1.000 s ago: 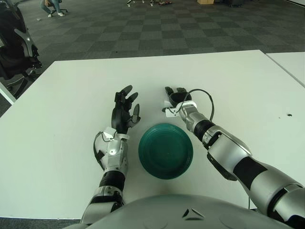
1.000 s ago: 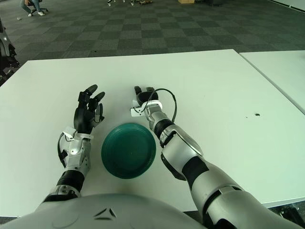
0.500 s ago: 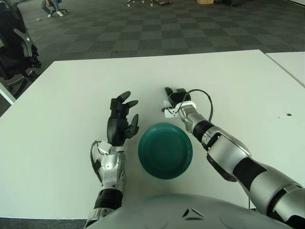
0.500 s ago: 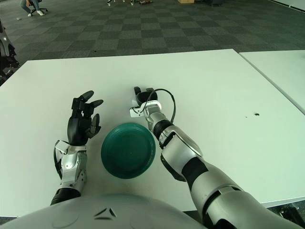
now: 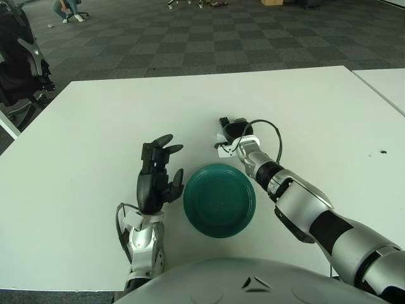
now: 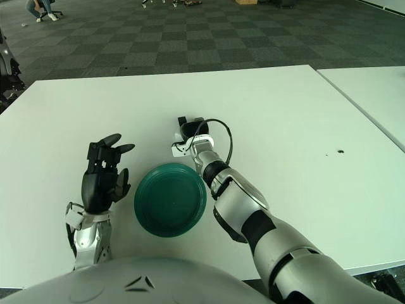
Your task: Put the charger into the plate.
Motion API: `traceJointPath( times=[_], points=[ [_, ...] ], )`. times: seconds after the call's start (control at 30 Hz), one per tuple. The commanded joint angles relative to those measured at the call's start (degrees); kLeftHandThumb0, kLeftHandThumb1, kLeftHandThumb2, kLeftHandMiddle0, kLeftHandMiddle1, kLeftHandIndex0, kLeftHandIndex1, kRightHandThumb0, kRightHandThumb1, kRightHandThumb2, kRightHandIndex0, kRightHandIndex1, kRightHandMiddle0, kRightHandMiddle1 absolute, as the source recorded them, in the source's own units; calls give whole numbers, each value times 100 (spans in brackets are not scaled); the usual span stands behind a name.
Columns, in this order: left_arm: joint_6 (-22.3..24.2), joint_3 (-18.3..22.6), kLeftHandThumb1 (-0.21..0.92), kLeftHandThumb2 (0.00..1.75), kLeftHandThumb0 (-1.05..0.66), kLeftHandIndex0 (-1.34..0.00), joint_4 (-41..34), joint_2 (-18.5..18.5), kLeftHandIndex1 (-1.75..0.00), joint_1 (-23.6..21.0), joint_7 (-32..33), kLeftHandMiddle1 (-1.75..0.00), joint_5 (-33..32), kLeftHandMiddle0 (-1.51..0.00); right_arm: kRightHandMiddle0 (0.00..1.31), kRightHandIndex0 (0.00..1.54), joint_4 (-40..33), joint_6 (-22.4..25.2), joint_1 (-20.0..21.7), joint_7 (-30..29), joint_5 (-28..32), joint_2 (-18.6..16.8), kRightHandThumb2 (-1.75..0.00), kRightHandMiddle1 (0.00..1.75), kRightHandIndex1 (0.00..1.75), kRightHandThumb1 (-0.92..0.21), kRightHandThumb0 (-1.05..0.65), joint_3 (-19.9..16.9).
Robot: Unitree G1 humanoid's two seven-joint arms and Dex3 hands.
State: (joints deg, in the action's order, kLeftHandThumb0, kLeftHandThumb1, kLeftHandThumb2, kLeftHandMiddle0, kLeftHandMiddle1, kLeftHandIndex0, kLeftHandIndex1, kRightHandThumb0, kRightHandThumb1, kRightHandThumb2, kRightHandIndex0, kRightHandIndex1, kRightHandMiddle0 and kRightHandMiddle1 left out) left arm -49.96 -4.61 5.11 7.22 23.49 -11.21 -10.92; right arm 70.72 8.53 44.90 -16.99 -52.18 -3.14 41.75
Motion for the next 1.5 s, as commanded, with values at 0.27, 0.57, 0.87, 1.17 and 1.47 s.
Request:
traceJointPath(
  times=[0.27,0.57,0.87,1.17,1.47],
  points=[
    [-808,-905,92,69,-86,-11,497,1192,-150,3163,703,-158,-625,-21,0,21,1144,319,-3040,767,-137,124,-53,157,169,-85,-69,276],
    [-1166,-867,92,70,-84,-17,919,1221,-151,2933,824,-158,-881,-27,31,37,1122,110,-3067,409,-162,111,-97,169,174,-59,-8,274],
    [-1407,-612,92,72,-82,-22,1501,1352,-147,2265,1059,-160,-911,-34,44,54,1081,-37,-2469,390,21,16,-112,153,175,-43,-1,48],
    [-1474,-514,92,72,-81,-21,1929,1370,-146,1424,1261,-162,-967,-34,52,60,1013,-391,-1859,309,6,17,-118,146,175,-37,-1,12],
    [-1158,-542,92,67,-81,-21,2143,1254,-149,1005,1555,-172,-767,-33,52,60,1032,-394,-1764,390,-16,-36,-118,145,175,-36,-1,-36]
  ],
)
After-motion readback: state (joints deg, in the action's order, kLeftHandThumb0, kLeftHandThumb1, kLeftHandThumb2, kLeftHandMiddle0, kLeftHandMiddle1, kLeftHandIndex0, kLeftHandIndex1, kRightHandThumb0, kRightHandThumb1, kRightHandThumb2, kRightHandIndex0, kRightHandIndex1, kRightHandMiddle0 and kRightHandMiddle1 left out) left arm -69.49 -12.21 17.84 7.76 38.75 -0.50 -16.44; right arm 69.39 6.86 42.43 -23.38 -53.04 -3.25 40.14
